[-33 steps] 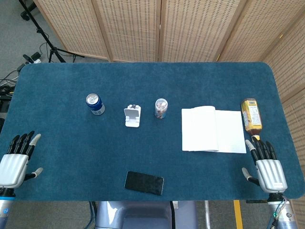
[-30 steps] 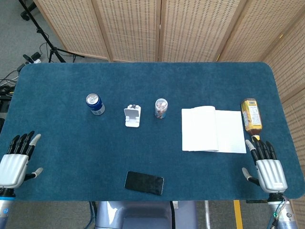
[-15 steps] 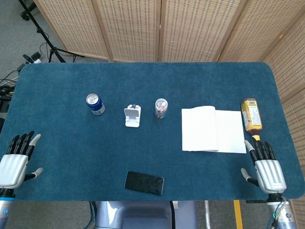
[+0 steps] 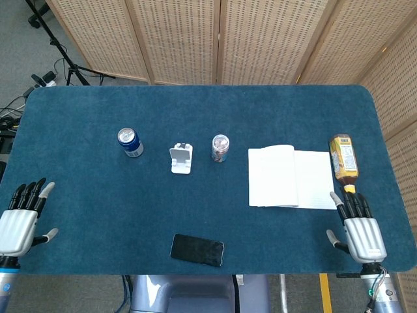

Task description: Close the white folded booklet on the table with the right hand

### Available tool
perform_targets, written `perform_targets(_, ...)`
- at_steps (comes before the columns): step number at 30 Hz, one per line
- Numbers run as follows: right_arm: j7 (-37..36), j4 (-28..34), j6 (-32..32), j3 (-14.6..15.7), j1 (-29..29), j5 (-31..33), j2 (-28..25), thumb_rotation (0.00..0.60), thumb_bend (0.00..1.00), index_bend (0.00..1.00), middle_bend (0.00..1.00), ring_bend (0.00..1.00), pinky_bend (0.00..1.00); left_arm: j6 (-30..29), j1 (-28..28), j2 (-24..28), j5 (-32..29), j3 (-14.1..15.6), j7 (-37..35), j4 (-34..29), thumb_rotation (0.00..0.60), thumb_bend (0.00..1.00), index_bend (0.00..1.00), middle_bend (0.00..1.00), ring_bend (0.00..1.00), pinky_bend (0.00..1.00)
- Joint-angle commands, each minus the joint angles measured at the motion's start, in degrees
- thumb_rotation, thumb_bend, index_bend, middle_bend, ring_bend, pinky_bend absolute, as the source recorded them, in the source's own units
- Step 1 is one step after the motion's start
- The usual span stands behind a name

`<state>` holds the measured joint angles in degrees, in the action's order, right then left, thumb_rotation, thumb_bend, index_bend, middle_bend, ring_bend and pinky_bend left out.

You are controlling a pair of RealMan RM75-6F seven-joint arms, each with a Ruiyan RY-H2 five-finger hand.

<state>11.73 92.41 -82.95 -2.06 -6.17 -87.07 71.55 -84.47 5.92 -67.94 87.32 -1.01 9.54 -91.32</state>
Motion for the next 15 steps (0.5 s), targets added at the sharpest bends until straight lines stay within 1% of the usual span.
perform_targets(1,1.20,1.45,1.13,-0.38,-0.86,0.25,0.54,0.600,0.34,0.00,0.00,0.00,0.00,-0.30,-0.10,0.14,0.06,-0.08,-0.29,-0.10,0.600,0.00,0.00,0.00,0.00,0.00)
perform_targets(6,6.22,4.83,4.78,-1.81,-3.47,2.26,2.33,0.600,0.34,0.00,0.00,0.00,0.00,-0.24,-0.08,0.21,0.29,0.06,-0.42,-0.10,0.600,0.00,0.00,0.00,0.00,0.00)
perform_targets(9,8.85,6.59,9.08,-2.93,-6.12,4.97,4.75,0.600,0.34,0.00,0.00,0.00,0.00,-0.33,-0.09,0.31,0.60,0.19,-0.69,-0.21,0.600,0.00,0.00,0.00,0.00,0.00)
perform_targets(13,11.65,6.58,10.88,-4.27,-8.07,7.56,8.06,0.600,0.34,0.00,0.00,0.00,0.00,-0.75,-0.22,0.44,0.90,0.20,-0.94,-0.24,0.600,0.00,0.00,0.00,0.00,0.00)
perform_targets(15,11.92,5.80,10.91,-4.96,-8.83,8.04,9.93,0.600,0.34,0.00,0.00,0.00,0.00,-0.81,-0.23,0.48,0.99,0.22,-1.09,-0.25,0.600,0.00,0.00,0.00,0.00,0.00)
